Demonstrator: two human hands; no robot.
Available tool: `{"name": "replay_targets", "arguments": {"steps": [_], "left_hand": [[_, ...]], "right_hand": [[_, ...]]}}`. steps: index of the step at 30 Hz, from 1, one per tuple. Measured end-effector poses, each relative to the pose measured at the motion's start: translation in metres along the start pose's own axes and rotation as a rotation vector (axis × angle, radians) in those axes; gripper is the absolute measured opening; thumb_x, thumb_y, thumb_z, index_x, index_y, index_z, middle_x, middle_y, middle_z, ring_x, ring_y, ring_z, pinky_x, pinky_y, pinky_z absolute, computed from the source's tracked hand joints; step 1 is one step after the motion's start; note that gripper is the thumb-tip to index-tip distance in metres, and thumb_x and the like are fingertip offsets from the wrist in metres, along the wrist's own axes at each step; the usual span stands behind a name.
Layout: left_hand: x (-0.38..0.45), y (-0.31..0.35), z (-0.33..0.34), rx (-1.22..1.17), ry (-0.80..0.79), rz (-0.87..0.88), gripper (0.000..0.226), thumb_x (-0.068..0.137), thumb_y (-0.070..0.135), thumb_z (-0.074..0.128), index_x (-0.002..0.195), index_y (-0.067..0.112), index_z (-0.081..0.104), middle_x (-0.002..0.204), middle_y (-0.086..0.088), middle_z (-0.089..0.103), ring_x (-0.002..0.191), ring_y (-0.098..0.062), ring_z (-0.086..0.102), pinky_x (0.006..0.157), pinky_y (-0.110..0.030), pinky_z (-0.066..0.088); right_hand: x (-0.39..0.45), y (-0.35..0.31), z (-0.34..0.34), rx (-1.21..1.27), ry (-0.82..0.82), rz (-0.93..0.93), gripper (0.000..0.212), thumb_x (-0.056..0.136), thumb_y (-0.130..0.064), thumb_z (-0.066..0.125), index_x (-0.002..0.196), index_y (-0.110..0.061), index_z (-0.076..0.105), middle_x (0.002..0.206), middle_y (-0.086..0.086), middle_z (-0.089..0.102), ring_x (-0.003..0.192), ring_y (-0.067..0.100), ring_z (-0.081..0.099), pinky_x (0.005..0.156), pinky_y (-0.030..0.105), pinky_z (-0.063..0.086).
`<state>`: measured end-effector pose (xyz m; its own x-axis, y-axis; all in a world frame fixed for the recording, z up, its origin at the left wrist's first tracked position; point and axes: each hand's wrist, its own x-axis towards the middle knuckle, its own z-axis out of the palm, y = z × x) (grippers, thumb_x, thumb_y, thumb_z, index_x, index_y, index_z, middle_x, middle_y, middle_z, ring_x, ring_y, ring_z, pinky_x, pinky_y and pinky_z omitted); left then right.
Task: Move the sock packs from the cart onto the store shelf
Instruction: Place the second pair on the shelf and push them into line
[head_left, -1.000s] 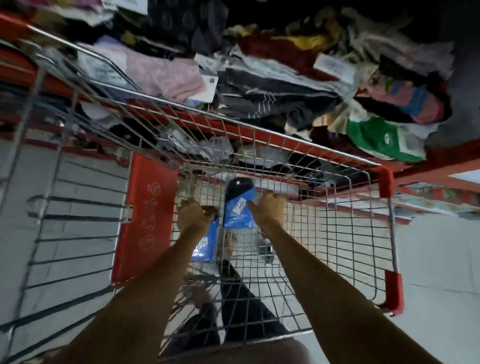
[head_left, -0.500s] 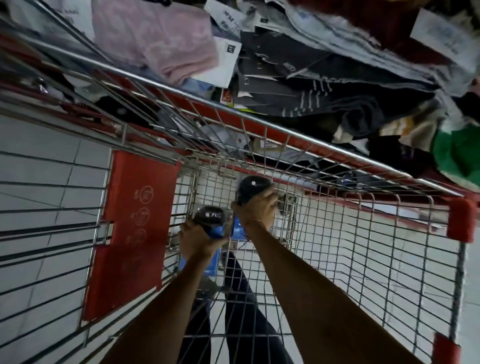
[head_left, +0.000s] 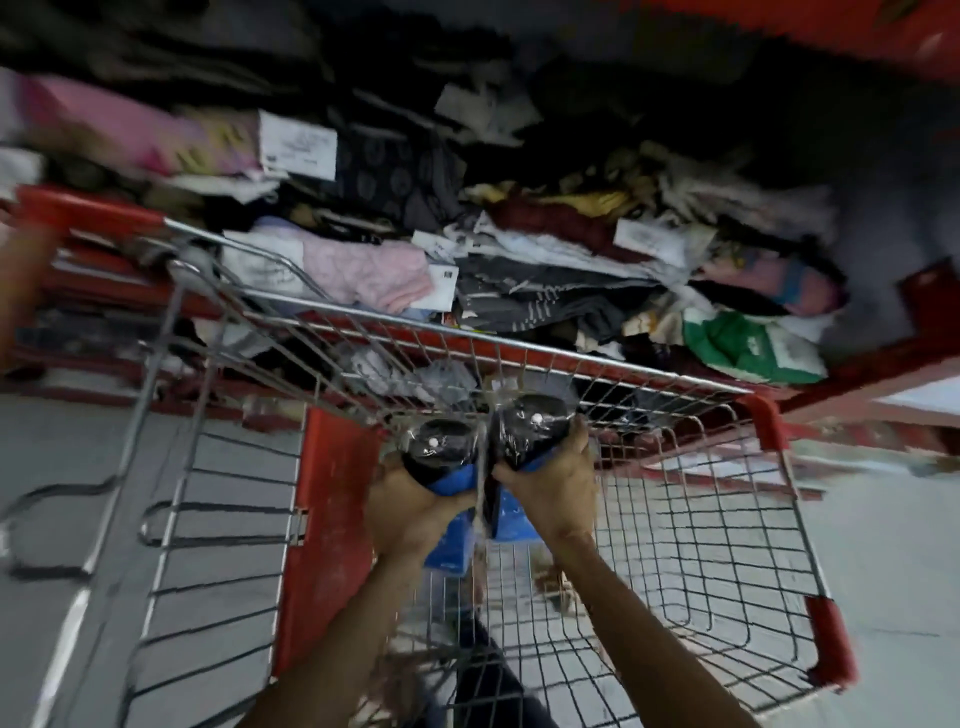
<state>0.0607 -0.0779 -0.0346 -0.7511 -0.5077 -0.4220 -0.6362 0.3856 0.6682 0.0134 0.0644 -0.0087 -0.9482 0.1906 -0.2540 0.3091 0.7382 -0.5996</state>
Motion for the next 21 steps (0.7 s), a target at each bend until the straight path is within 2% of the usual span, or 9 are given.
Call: {"name": "replay_targets", "arguments": {"steps": [2,5,8,11,14,16,18,20,21], "left_hand": [[-0.006,0.022,-0.023,-0.049,0.008,0.077,0.045,0.042,0.055,0.087,0.073,0.031,0.065,0.082,0.009,0.074,0.067,-0.011,0.065,0.054,-0.021,0.051],[-0.01,0.059,-0.055,-0.063,0.016,0.16,0.062,0.041,0.058,0.085,0.092,0.027,0.072,0.088,0.01,0.076,0.079,-0.011,0.07,0.068,-0.028,0.058],[-0.012,0.097,-0.089,-0.122,0.109,0.273,0.069,0.039,0.056,0.086,0.097,0.024,0.069,0.089,0.007,0.074,0.079,-0.014,0.069,0.062,-0.021,0.048],[-0.013,0.14,-0.123,-0.187,0.202,0.395,0.085,0.036,0.061,0.084,0.104,0.015,0.062,0.087,0.003,0.071,0.083,-0.02,0.069,0.059,-0.022,0.045],[-0.016,0.187,-0.159,-0.235,0.324,0.489,0.091,0.038,0.06,0.087,0.112,0.016,0.058,0.098,-0.001,0.072,0.09,-0.023,0.068,0.06,-0.023,0.042],[-0.016,0.216,-0.18,-0.265,0.391,0.528,0.091,0.038,0.059,0.088,0.113,0.017,0.058,0.097,-0.002,0.073,0.09,-0.023,0.068,0.06,-0.023,0.042],[-0.016,0.246,-0.203,-0.3,0.473,0.555,0.094,0.036,0.063,0.087,0.113,0.017,0.059,0.088,-0.001,0.073,0.084,-0.021,0.068,0.06,-0.022,0.041],[-0.014,0.274,-0.225,-0.342,0.538,0.58,0.097,0.035,0.068,0.084,0.114,0.015,0.06,0.076,0.002,0.072,0.076,-0.02,0.067,0.059,-0.024,0.044],[-0.013,0.286,-0.233,-0.349,0.555,0.589,0.098,0.034,0.07,0.082,0.113,0.015,0.061,0.078,0.0,0.073,0.079,-0.022,0.069,0.06,-0.026,0.049]], "right_hand": [[-0.013,-0.018,-0.023,0.013,0.061,-0.045,0.122,0.055,-0.043,0.089,0.146,-0.002,0.019,0.136,0.023,0.046,0.119,0.04,0.053,0.09,0.049,0.053],[-0.024,-0.045,-0.055,0.075,0.167,-0.141,0.119,0.057,-0.041,0.088,0.147,-0.005,0.018,0.138,0.02,0.043,0.117,0.037,0.054,0.086,0.041,0.052],[-0.03,-0.077,-0.087,0.126,0.287,-0.256,0.118,0.06,-0.04,0.087,0.148,-0.006,0.017,0.144,0.016,0.039,0.121,0.033,0.052,0.085,0.036,0.052],[-0.03,-0.114,-0.119,0.173,0.402,-0.351,0.115,0.061,-0.045,0.085,0.149,-0.01,0.02,0.146,0.012,0.039,0.123,0.027,0.049,0.082,0.029,0.047],[-0.027,-0.156,-0.154,0.221,0.486,-0.445,0.115,0.061,-0.05,0.084,0.149,-0.014,0.019,0.147,0.006,0.039,0.124,0.021,0.047,0.08,0.021,0.04],[-0.021,-0.182,-0.175,0.245,0.524,-0.495,0.117,0.06,-0.051,0.083,0.15,-0.016,0.017,0.15,0.003,0.036,0.129,0.019,0.043,0.082,0.016,0.035],[-0.017,-0.209,-0.196,0.292,0.558,-0.563,0.116,0.061,-0.052,0.082,0.15,-0.017,0.017,0.15,0.002,0.035,0.131,0.018,0.041,0.086,0.017,0.033],[-0.011,-0.234,-0.215,0.333,0.596,-0.623,0.115,0.062,-0.054,0.08,0.15,-0.015,0.017,0.15,0.002,0.034,0.134,0.019,0.037,0.095,0.024,0.037],[-0.009,-0.245,-0.22,0.341,0.618,-0.643,0.114,0.064,-0.055,0.079,0.15,-0.016,0.017,0.151,0.002,0.034,0.135,0.018,0.035,0.098,0.027,0.038]]}}
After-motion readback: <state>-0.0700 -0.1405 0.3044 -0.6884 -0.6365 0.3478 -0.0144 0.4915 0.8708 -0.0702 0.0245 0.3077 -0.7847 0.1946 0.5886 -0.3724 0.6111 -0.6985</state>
